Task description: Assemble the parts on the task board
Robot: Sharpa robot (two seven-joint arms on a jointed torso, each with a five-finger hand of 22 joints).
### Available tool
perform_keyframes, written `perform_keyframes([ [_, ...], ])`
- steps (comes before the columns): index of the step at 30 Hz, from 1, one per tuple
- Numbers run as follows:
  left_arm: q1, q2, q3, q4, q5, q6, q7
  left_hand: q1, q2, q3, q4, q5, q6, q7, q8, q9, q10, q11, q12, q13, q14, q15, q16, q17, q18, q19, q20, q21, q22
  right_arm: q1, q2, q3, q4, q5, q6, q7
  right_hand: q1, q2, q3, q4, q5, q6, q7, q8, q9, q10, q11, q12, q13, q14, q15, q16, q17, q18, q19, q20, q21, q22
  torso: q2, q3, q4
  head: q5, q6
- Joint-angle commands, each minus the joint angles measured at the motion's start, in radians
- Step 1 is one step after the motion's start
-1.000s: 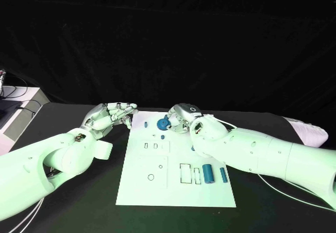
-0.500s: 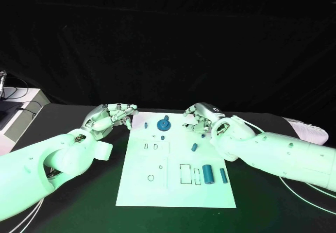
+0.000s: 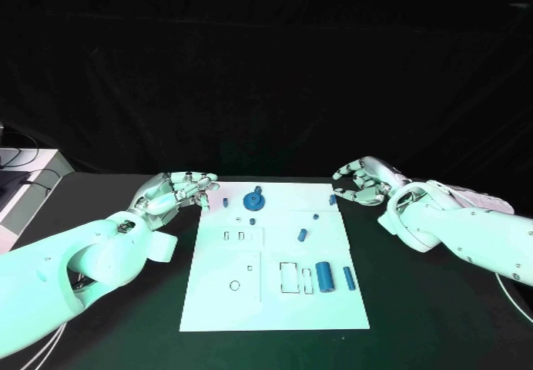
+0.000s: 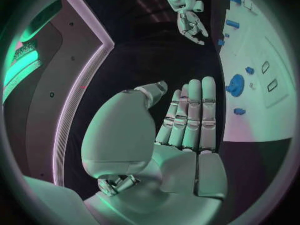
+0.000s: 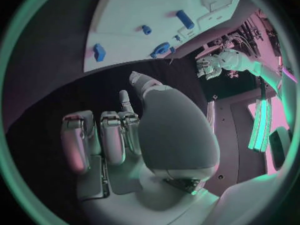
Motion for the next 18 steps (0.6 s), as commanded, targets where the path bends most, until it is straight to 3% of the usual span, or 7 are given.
perform_keyframes([
  [1,-0.004,0.002,0.001,0.003,-0.001,0.032,0.014,-0.005,0.000,0.004,-0.003,-0.004,0.006,0.001,0.004,0.001,0.009,0.000,0.003,0.001,-0.006,-0.004,-0.004,-0.002,0.007,-0.010,-0.001,-0.006,-0.002,0.000,-0.006,0.000,-0.035,0.057,0.071,0.097,0.008,-0.008,0.006,-0.005,0.002,0.006,0.001,-0.005,-0.001,0.097,0.005,-0.005,0.256,0.096,0.005,0.000,0.230,-0.007,0.105,0.004,0.005,0.263,-0.002,0.0083,-0.0045,-0.008,-0.001],
  [7,-0.009,0.003,0.001,0.001,-0.001,0.034,0.014,-0.006,-0.002,0.004,-0.004,-0.004,0.005,0.001,0.004,0.001,0.006,0.000,0.000,0.000,-0.007,-0.004,-0.007,-0.005,0.007,-0.012,-0.001,-0.008,-0.003,-0.002,-0.002,0.000,-0.090,0.050,0.097,0.107,0.011,-0.013,0.007,-0.010,0.001,0.004,0.001,-0.007,-0.002,0.098,0.005,-0.004,0.257,0.097,0.005,0.001,0.234,-0.007,0.105,0.004,0.005,0.263,0.001,0.0079,-0.0029,-0.009,-0.004],
  [10,-0.011,0.005,0.001,-0.001,-0.001,0.035,0.014,-0.006,-0.002,0.004,-0.004,-0.004,0.004,0.001,0.003,0.001,0.005,0.000,-0.001,0.000,-0.007,-0.004,-0.007,-0.006,0.007,-0.012,-0.001,-0.009,-0.004,-0.004,0.003,-0.001,-0.107,0.043,0.119,0.111,0.012,-0.018,0.007,-0.013,0.000,-0.002,0.002,-0.011,-0.004,0.095,0.006,-0.007,0.254,0.097,0.006,0.001,0.234,-0.007,0.105,0.004,0.005,0.263,0.002,0.0116,-0.0029,-0.011,-0.006],
  [12,-0.012,0.006,0.001,-0.002,-0.001,0.036,0.014,-0.006,-0.002,0.004,-0.004,-0.004,0.004,0.001,0.003,0.001,0.005,0.000,-0.001,0.000,-0.007,-0.004,-0.007,-0.006,0.007,-0.012,-0.001,-0.009,-0.004,-0.005,0.010,-0.001,-0.119,0.034,0.126,0.112,0.012,-0.022,0.006,-0.015,-0.002,-0.005,0.003,-0.014,-0.005,0.095,0.007,-0.007,0.254,0.097,0.006,0.001,0.235,-0.007,0.105,0.005,0.005,0.263,0.002,0.0106,-0.0024,-0.013,-0.008],
  [15,-0.013,0.007,0.001,-0.004,-0.001,0.037,0.014,-0.006,-0.002,0.004,-0.004,-0.004,0.004,0.001,0.003,0.001,0.005,0.000,-0.001,0.000,-0.007,-0.004,-0.007,-0.006,0.007,-0.012,-0.001,-0.009,-0.004,-0.009,0.028,-0.003,-0.145,0.025,0.130,0.114,0.014,-0.025,0.006,-0.019,-0.007,-0.012,0.004,-0.018,-0.006,0.093,0.008,-0.009,0.252,0.097,0.007,0.001,0.236,-0.007,0.105,0.006,0.005,0.263,0.004,0.0138,-0.0031,-0.013,-0.007],
  [18,-0.013,0.010,0.001,-0.006,-0.001,0.038,0.014,-0.006,-0.002,0.004,-0.005,-0.004,0.003,0.002,0.003,0.001,0.004,0.001,-0.003,0.000,-0.006,-0.004,-0.008,-0.007,0.007,-0.013,-0.001,-0.009,-0.004,-0.013,0.048,-0.004,-0.172,0.024,0.133,0.115,0.014,-0.026,0.005,-0.020,-0.010,-0.019,0.006,-0.023,-0.008,0.092,0.009,-0.009,0.252,0.097,0.009,0.001,0.235,-0.007,0.105,0.007,0.005,0.263,0.005,0.0143,-0.0021,-0.015,-0.008],
])
